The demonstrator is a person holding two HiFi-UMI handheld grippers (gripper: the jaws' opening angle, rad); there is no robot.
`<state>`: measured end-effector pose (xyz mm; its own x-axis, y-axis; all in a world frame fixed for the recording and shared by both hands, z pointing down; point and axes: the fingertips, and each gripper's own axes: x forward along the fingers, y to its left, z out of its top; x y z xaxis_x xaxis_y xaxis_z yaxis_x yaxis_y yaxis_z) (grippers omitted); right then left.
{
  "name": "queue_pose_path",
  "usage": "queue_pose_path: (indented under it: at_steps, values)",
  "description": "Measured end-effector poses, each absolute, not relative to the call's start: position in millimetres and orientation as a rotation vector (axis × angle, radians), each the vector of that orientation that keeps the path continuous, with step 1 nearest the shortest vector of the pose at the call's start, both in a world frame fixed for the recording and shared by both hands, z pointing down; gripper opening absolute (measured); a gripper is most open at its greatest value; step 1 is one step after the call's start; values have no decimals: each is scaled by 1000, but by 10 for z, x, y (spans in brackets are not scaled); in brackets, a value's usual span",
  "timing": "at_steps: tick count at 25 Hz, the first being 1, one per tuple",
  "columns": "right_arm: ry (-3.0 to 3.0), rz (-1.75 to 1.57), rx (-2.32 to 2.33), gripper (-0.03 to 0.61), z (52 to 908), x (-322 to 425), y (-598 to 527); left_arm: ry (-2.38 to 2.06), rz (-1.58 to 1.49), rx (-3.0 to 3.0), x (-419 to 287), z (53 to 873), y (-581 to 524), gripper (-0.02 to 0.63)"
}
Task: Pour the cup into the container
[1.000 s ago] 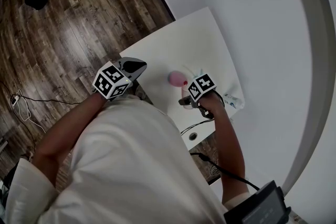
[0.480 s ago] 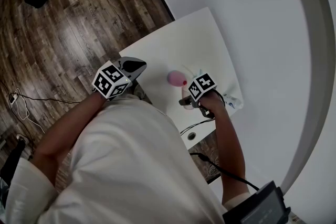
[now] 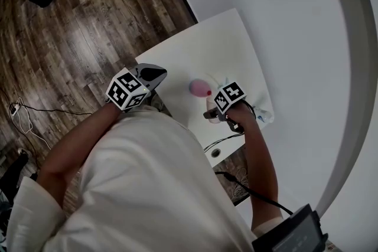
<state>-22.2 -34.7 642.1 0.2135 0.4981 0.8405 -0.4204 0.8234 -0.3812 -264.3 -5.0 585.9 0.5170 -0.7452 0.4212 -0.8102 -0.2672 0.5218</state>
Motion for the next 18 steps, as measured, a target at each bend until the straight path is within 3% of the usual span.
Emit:
queue_pose_path:
  at_steps: [18]
  values:
    - [-1171,624,-98,379,6416,-207,-329,-1275,101,2049,-2630,5892,-5,9]
